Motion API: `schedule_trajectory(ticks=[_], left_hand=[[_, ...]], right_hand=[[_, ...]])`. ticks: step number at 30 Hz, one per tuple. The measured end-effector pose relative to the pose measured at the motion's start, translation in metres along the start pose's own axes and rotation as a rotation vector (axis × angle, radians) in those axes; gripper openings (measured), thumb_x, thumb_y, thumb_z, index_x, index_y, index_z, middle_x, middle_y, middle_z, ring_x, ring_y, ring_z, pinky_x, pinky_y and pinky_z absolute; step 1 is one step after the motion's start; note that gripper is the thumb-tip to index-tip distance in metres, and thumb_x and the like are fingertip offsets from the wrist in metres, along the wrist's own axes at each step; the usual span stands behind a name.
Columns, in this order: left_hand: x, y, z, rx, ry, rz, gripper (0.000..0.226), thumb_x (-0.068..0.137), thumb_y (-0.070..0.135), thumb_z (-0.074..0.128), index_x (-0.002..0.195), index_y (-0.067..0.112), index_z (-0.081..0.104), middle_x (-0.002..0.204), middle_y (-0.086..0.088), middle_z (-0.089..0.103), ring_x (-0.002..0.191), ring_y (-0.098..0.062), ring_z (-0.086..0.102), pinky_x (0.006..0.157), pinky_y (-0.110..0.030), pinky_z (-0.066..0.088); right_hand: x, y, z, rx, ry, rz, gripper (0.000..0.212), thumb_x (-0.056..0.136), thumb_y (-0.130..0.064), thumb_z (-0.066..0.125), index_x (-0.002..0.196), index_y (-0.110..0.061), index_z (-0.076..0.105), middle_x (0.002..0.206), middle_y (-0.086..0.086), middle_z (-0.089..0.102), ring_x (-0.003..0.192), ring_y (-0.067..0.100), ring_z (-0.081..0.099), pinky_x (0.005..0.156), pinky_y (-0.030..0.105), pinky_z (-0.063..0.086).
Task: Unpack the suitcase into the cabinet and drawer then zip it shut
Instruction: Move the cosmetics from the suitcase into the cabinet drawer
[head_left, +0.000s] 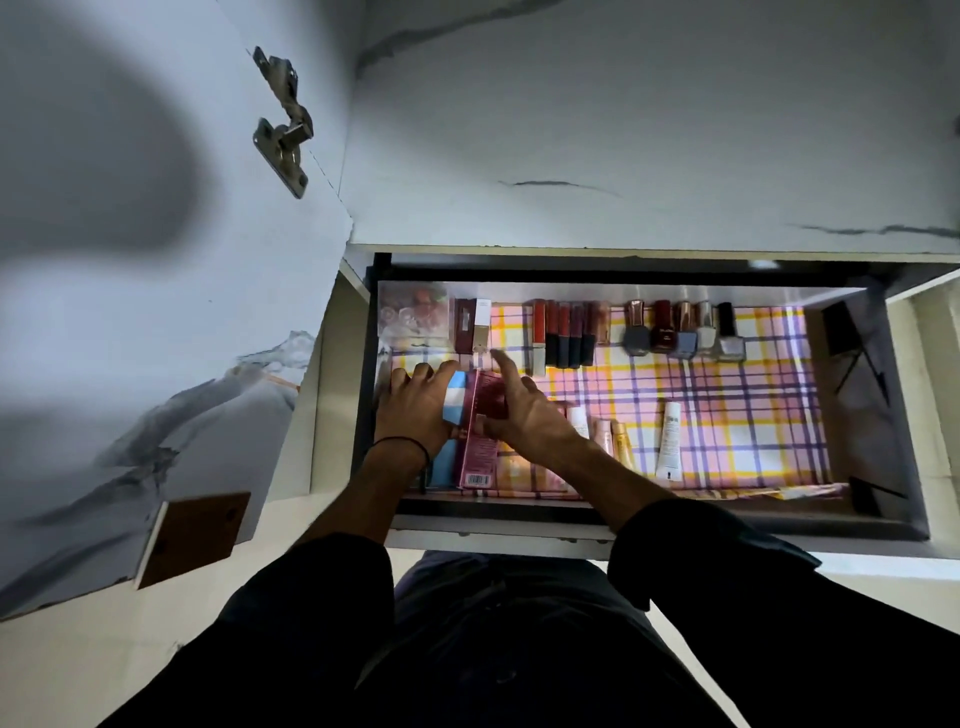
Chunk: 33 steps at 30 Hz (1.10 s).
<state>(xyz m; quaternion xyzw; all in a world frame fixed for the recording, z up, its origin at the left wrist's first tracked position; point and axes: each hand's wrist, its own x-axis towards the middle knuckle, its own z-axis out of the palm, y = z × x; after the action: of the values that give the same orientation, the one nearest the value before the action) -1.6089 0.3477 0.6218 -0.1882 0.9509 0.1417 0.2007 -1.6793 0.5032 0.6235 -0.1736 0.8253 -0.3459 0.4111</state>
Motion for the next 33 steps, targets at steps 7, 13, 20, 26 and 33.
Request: schedule_trajectory(ticks=[7,13,20,26,33], left_hand=[[0.008,-0.007,-0.002,0.004,-0.039,0.051,0.082,0.071,0.039,0.081,0.139,0.026,0.037,0.128,-0.005,0.061,0.122,-0.035,0.045,0.104,-0.046,0.036],[0.011,-0.009,-0.006,-0.032,-0.074,0.056,0.080,0.070,0.035,0.083,0.136,0.027,0.038,0.127,-0.006,0.061,0.125,-0.036,0.042,0.107,-0.050,0.032],[0.011,-0.009,-0.010,-0.041,-0.095,0.055,0.081,0.072,0.035,0.082,0.138,0.027,0.037,0.131,-0.006,0.058,0.128,-0.035,0.038,0.109,-0.054,0.029],[0.009,-0.009,-0.009,-0.093,-0.090,0.062,0.081,0.074,0.034,0.080,0.141,0.027,0.035,0.132,-0.006,0.057,0.128,-0.034,0.038,0.107,-0.051,0.033],[0.009,-0.012,-0.009,-0.108,-0.083,0.088,0.078,0.075,0.031,0.079,0.140,0.026,0.036,0.133,-0.007,0.057,0.128,-0.035,0.038,0.106,-0.051,0.032]], right_hand=[[0.007,-0.005,-0.003,-0.042,-0.039,-0.034,0.067,0.084,-0.011,0.077,0.136,-0.017,0.035,0.119,0.014,0.067,0.096,0.025,0.066,0.073,0.033,0.058],[0.017,0.003,-0.020,-0.105,0.009,0.037,0.049,0.084,-0.009,0.076,0.125,-0.011,0.048,0.114,0.012,0.068,0.090,0.022,0.066,0.064,0.025,0.053],[0.022,-0.001,-0.030,-0.110,-0.073,0.103,0.044,0.093,-0.033,0.069,0.125,-0.012,0.047,0.105,0.002,0.060,0.080,0.017,0.064,0.054,0.022,0.048],[0.020,-0.012,0.006,-0.165,0.024,0.112,0.074,0.084,-0.034,0.078,0.138,-0.012,0.032,0.119,0.015,0.065,0.096,0.030,0.067,0.080,0.045,0.059],[0.025,-0.010,0.001,-0.245,0.009,0.113,0.081,0.083,-0.027,0.079,0.147,-0.016,0.030,0.120,0.018,0.063,0.105,0.034,0.064,0.086,0.044,0.056]])
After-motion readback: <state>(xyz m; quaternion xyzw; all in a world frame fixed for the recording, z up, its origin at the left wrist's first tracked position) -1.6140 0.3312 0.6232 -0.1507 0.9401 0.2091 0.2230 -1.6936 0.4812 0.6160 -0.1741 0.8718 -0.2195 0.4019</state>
